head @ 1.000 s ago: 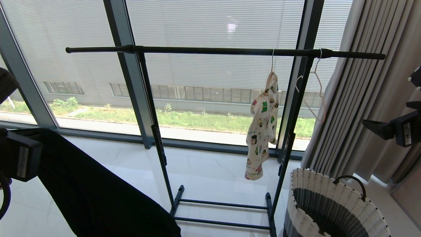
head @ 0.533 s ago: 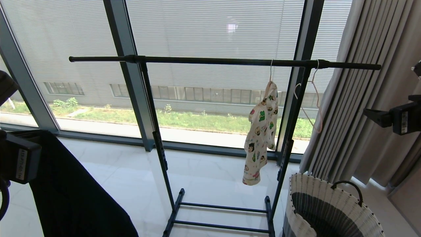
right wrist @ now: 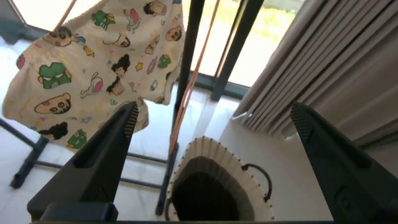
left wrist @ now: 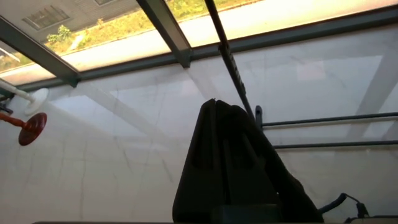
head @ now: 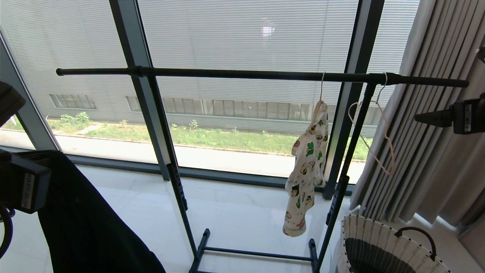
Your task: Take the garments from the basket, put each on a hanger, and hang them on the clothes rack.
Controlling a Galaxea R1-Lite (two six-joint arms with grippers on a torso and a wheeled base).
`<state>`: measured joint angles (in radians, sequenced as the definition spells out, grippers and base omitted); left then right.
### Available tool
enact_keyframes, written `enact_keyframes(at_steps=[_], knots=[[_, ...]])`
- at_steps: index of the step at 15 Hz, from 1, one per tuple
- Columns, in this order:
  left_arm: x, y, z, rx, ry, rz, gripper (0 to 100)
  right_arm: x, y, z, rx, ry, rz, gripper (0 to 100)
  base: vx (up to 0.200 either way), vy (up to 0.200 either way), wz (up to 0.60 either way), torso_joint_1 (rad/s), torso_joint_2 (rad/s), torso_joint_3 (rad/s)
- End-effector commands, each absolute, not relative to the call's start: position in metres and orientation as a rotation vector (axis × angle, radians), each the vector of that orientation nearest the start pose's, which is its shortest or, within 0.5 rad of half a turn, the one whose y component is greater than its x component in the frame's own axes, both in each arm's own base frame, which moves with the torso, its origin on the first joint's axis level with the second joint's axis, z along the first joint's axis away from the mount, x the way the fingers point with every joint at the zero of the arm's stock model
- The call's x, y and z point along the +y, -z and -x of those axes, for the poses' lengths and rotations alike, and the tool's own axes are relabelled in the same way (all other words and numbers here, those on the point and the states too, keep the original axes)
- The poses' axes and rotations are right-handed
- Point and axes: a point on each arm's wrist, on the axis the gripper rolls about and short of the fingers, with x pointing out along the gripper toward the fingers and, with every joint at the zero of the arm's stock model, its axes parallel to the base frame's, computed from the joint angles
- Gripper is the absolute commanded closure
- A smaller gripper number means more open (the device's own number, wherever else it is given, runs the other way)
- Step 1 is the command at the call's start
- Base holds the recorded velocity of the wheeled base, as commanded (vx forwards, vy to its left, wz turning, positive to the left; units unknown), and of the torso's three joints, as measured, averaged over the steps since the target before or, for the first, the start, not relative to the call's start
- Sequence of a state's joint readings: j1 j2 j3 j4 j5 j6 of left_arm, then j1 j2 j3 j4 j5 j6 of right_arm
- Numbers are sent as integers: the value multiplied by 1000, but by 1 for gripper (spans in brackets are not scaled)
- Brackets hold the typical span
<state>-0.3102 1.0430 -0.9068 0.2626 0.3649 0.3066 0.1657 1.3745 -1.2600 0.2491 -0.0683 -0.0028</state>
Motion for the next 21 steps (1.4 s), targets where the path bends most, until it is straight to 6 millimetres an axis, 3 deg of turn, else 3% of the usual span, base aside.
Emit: enact_keyframes(at_steps=[1, 6, 10, 21], knots=[[-33, -271, -123, 384, 21, -440, 100, 42, -315, -234, 396, -95, -20, 0, 200, 0, 0, 7, 7, 2], [-33, -270, -124, 390, 18, -440, 100, 50, -273, -255, 516, -23, -11, 0, 200, 0, 0, 2, 3, 0], [-33, -267, -126, 401, 15, -442, 100, 50, -241, -276, 500, 39, 4, 0, 0, 0, 0, 0, 0, 0], [-35, -263, -129, 401, 15, -442, 100, 43, -225, -285, 546, 86, -39, 0, 0, 0, 0, 0, 0, 0]])
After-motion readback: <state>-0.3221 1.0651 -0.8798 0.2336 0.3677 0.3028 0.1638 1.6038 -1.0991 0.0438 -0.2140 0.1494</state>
